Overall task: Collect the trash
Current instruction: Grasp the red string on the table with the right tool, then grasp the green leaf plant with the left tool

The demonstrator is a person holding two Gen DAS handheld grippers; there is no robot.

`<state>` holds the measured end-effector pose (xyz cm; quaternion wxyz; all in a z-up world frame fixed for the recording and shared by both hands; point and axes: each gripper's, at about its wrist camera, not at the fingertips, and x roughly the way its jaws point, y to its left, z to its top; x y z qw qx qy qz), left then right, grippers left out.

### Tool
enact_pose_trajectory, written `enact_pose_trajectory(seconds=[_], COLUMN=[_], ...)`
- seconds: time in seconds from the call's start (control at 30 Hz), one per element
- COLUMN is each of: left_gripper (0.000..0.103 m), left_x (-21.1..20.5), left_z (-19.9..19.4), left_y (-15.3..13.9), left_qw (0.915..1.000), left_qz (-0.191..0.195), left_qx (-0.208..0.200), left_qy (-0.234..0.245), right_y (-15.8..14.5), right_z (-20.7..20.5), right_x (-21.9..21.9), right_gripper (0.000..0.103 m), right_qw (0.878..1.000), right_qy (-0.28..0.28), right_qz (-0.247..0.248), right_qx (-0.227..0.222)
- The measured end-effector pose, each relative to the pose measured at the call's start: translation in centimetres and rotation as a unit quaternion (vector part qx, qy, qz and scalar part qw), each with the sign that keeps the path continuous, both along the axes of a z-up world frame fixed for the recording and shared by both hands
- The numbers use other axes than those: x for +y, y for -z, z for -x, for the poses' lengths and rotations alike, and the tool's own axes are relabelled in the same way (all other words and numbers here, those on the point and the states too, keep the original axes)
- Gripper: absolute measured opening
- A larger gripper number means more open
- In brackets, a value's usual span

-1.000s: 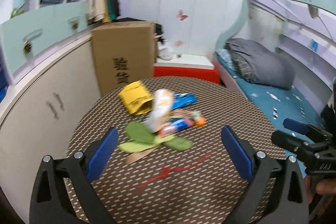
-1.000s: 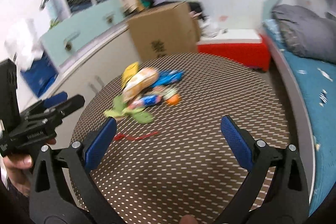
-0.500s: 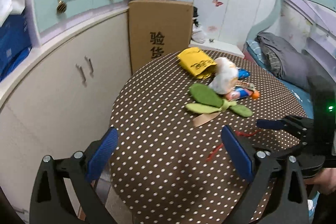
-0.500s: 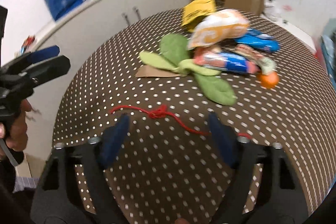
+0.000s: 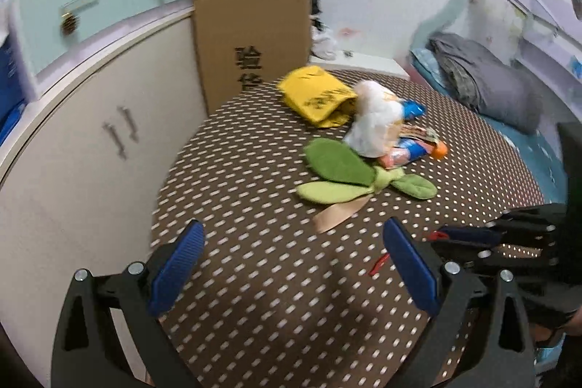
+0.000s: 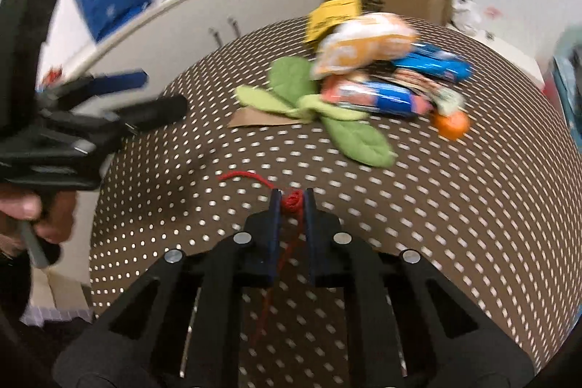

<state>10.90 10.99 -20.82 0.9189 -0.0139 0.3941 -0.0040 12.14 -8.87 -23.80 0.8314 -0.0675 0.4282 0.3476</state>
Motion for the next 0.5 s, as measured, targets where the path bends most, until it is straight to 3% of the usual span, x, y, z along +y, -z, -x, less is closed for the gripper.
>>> enact_pose_trajectory(seconds=[0.27,0.4,0.5], left_gripper=[0.096,0.096,0.058], left_x=[-4.1,-4.7,-4.9], left_z=[-5.4,-7.2,-8.2], left_y=[2.4,3.1,3.9], left_qw=[0.9966,0.9956,0.9939], left_qz=[-0.045,-0.041,-0.024], left_qx=[0.022,0.028,0.045], left_qy=[0.065,0.079,0.097], right_y=[-0.6,-0.7,-0.6], right_z=[-0.2,-0.2,-0.2], right_x=[-5.0,-6.4,-7.0], right_gripper=[0.012,0.012,0.012], right_qw=[0.998,0.997,0.996], right_qy=[0.066,0.076,0.085], right_qz=[-0.021,-0.026,-0.028], right_qx=[0.007,0.008,0.012])
